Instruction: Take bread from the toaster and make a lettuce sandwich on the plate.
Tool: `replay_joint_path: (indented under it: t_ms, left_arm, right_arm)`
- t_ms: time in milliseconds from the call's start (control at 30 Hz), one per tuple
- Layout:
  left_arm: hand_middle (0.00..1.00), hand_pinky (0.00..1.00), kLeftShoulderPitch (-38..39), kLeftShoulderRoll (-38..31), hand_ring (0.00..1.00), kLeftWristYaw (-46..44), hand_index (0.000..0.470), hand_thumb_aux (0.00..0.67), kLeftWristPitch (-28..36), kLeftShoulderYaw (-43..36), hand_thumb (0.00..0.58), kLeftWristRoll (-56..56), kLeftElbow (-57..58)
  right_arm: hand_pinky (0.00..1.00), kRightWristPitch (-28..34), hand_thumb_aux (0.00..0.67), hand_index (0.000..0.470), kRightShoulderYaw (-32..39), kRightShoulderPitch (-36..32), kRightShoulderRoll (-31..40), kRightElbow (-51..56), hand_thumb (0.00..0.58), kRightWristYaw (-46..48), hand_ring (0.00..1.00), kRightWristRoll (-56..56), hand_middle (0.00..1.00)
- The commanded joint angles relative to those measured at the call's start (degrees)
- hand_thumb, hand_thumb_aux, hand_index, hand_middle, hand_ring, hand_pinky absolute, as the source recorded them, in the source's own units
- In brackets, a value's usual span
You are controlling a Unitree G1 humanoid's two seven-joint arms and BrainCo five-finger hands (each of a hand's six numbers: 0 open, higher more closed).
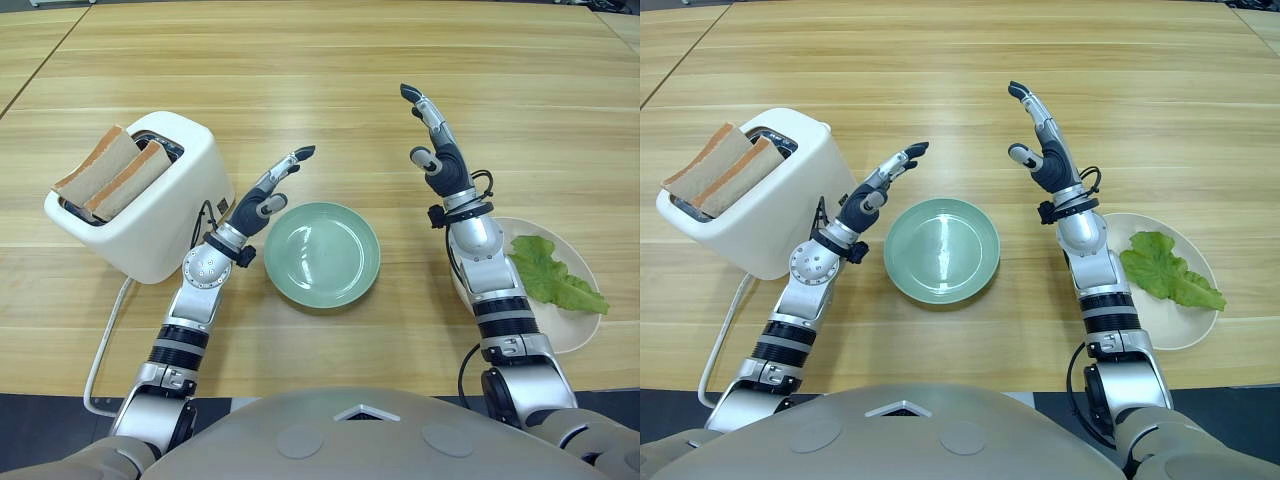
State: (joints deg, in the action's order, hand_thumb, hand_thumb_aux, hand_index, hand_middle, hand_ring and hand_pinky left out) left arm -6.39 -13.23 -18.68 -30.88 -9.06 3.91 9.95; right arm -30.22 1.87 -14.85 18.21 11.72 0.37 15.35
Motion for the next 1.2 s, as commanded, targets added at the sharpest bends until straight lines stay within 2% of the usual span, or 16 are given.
replay_joint_path:
  t_ms: [33, 367, 433, 533, 600, 700, 767, 800, 867, 967, 1033, 1100, 1200]
  left_arm:
    - [0.00, 0.00, -1.19, -0.13, 0.00, -0.19, 0.000, 0.000, -1.10, -0.20, 0.000, 0.63, 2.34]
    - [0.00, 0.00, -0.70, -0.91, 0.00, 0.39, 0.000, 0.000, -3.34, 0.47, 0.000, 1.29, 2.10]
    - [0.00, 0.00, -0.73, -1.73, 0.00, 0.64, 0.000, 0.000, -2.96, 1.44, 0.000, 1.28, -4.94]
    - [0.00, 0.00, -4.16, -5.10, 0.00, 0.63, 0.000, 0.000, 10.19, 8.18, 0.000, -15.74, -25.86]
    - [0.00, 0.00, -10.13, -12.86, 0.00, 3.73, 0.000, 0.000, 19.14, 18.97, 0.000, -30.84, -34.27]
    - [0.00, 0.00, -18.60, -26.58, 0.00, 8.59, 0.000, 0.000, 31.10, 34.45, 0.000, -50.90, -36.18]
    - [0.00, 0.00, -22.01, -34.96, 0.00, 8.94, 0.000, 0.000, 37.23, 41.34, 0.000, -55.69, -33.57]
    - [0.00, 0.00, -21.63, -39.04, 0.00, 7.42, 0.000, 0.000, 39.27, 43.48, 0.000, -53.30, -32.82]
    - [0.00, 0.00, -14.96, -44.84, 0.00, 1.63, 0.000, 0.000, 40.78, 44.60, 0.000, -43.52, -36.58]
    - [0.00, 0.00, -2.24, -49.55, 0.00, -2.80, 0.000, 0.000, 32.80, 38.05, 0.000, -16.67, -38.47]
    - [0.00, 0.00, 2.96, -52.18, 0.00, -3.14, 0.000, 0.000, 27.87, 30.63, 0.000, -3.68, -32.32]
    - [0.00, 0.00, 4.31, -53.56, 0.00, -1.66, 0.000, 0.000, 25.29, 24.78, 0.000, 4.98, -24.67]
    - [0.00, 0.00, 5.64, -54.58, 0.00, -1.21, 0.000, 0.000, 22.70, 22.03, 0.000, 11.53, -15.96]
  right_arm:
    - [0.00, 0.22, 0.000, 0.000, 0.16, 0.52, 0.10, -0.65, 0.000, -0.36, 0.00, 1.08, 0.00]
    - [0.00, 0.20, 0.000, 0.000, 1.29, -0.47, -0.97, -0.23, 0.000, -0.75, 0.00, 2.38, 0.00]
    - [0.00, 0.32, 0.000, 0.000, 1.45, -0.56, -1.24, -0.10, 0.000, -1.05, 0.00, 2.76, 0.00]
    - [0.00, 0.66, 0.000, 0.000, 2.27, -1.93, -1.98, 1.52, 0.000, -1.55, 0.00, 3.57, 0.00]
    - [0.00, 0.92, 0.000, 0.000, 2.88, -2.93, -2.50, 2.45, 0.000, -1.85, 0.00, 4.08, 0.00]
    - [0.00, 1.16, 0.000, 0.000, 3.46, -3.77, -2.89, 3.70, 0.000, -2.51, 0.00, 4.87, 0.00]
    - [0.00, 1.37, 0.000, 0.000, 3.57, -3.96, -2.99, 4.28, 0.000, -2.91, 0.00, 5.20, 0.00]
    - [0.00, 1.42, 0.000, 0.000, 3.63, -3.98, -3.05, 4.45, 0.000, -3.08, 0.00, 5.35, 0.00]
    - [0.00, 1.38, 0.000, 0.000, 3.50, -3.78, -2.96, 4.42, 0.000, -3.22, 0.00, 5.44, 0.00]
    - [0.00, 1.23, 0.000, 0.000, 2.73, -2.99, -2.43, 4.04, 0.000, -3.32, 0.00, 5.44, 0.00]
    - [0.00, 1.01, 0.000, 0.000, 2.13, -2.26, -2.00, 3.39, 0.000, -3.65, 0.00, 5.37, 0.00]
    - [0.00, 1.21, 0.000, 0.000, 1.64, -1.66, -1.77, 2.47, 0.000, -3.84, 0.00, 5.30, 0.00]
    - [0.00, 1.43, 0.000, 0.000, 1.38, -0.85, -1.57, 1.51, 0.000, -3.92, 0.00, 5.38, 0.00]
